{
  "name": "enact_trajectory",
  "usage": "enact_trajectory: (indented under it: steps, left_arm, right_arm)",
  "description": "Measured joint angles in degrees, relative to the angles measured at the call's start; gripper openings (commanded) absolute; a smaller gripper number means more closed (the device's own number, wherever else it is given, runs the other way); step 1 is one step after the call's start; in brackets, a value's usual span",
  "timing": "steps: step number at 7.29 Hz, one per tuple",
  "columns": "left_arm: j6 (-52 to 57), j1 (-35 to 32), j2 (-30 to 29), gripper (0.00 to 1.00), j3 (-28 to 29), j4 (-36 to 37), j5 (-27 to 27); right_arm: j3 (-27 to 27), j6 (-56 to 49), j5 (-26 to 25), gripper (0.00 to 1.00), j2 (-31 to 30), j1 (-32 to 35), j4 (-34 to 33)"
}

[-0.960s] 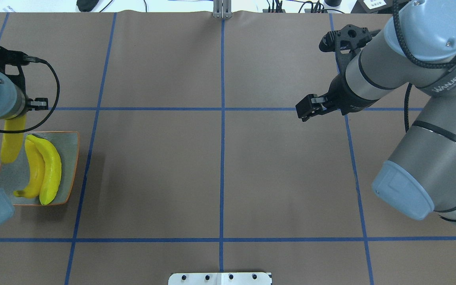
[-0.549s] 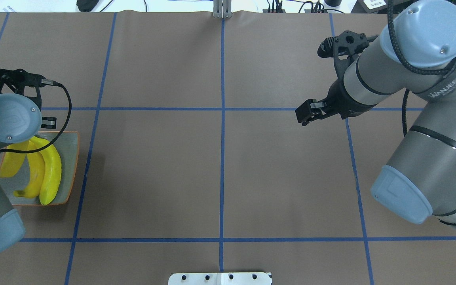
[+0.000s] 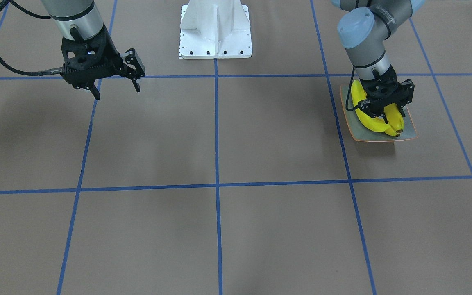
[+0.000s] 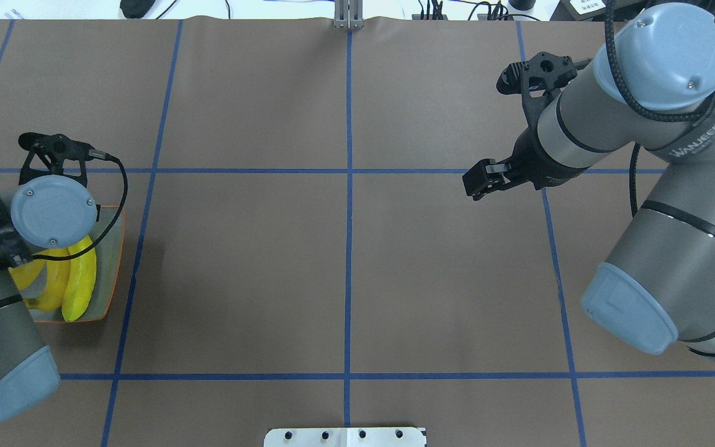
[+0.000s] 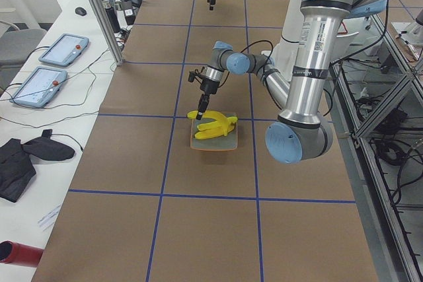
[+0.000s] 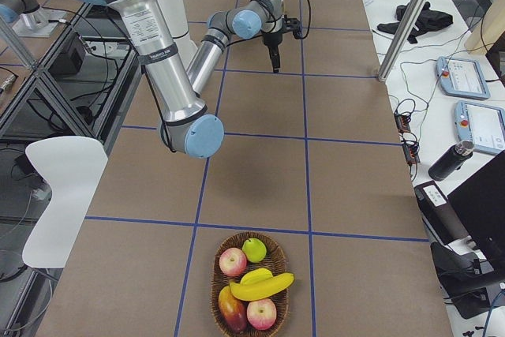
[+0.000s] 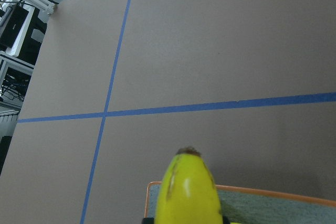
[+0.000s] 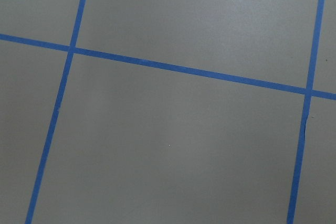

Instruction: Transfer all bananas from basket to plate

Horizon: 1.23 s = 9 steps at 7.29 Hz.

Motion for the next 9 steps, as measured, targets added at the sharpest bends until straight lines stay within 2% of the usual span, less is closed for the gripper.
enact_trajectory:
  steps: [3,4,5,6,9]
  left_arm:
    - [-0.08,2.22,-1.35,0.0,3.37,-0.14,1.53]
    - [0.03,2.45,-1.49,0.47,3.55,-0.15,1.71]
    - [0.25,2.56,-1.69,0.82,3.7,-0.15,1.73]
    - [0.48,2.62,-1.94,1.0,3.91,-0.17,1.71]
    - [0.88,2.64,-2.71,1.0,4.18,-0.18,1.6]
  right_arm:
    - [-0.06,-0.02,0.04,0.99,-0.33,-0.22,0.06]
    - [-0.05,-0.04,0.04,0.99,-0.39,-0.24,0.08]
    - [-0.02,-0.05,0.06,0.99,-0.42,-0.29,0.08]
    - [0.01,-0.06,0.08,0.99,-0.44,-0.32,0.09]
    - [0.07,-0.06,0.09,0.99,-0.43,-0.42,0.09]
